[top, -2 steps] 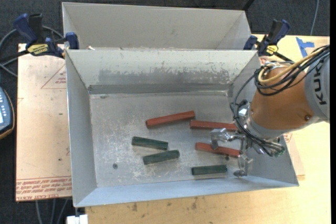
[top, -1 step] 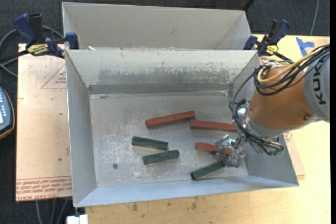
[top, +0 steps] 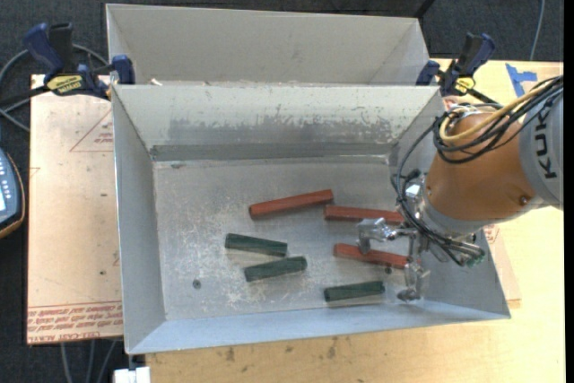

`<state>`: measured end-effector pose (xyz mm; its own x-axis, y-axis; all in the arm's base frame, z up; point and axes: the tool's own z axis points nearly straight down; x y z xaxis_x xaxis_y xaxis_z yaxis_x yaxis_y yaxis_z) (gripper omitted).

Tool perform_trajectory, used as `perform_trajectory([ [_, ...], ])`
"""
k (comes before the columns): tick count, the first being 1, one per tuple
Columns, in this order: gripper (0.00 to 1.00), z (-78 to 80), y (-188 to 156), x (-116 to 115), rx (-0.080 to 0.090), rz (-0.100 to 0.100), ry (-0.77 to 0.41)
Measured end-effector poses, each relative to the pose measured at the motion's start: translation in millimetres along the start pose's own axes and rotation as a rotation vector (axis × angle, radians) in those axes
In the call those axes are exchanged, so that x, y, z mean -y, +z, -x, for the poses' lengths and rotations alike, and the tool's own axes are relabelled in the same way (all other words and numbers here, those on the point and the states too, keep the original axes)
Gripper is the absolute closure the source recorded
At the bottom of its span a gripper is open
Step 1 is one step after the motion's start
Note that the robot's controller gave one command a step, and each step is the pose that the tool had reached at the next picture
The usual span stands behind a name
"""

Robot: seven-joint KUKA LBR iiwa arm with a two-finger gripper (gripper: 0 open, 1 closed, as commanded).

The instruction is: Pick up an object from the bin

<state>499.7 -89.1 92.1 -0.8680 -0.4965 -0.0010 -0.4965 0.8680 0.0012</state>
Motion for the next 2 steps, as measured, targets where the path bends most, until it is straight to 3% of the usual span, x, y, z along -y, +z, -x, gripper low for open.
perform_trajectory([
  [1, 1.00, 0.1, 0, 0, 0.000, 0.000, 0.000],
  [2, 1.00, -2.9, 22, -14, 0.000, -0.001, -0.105],
])
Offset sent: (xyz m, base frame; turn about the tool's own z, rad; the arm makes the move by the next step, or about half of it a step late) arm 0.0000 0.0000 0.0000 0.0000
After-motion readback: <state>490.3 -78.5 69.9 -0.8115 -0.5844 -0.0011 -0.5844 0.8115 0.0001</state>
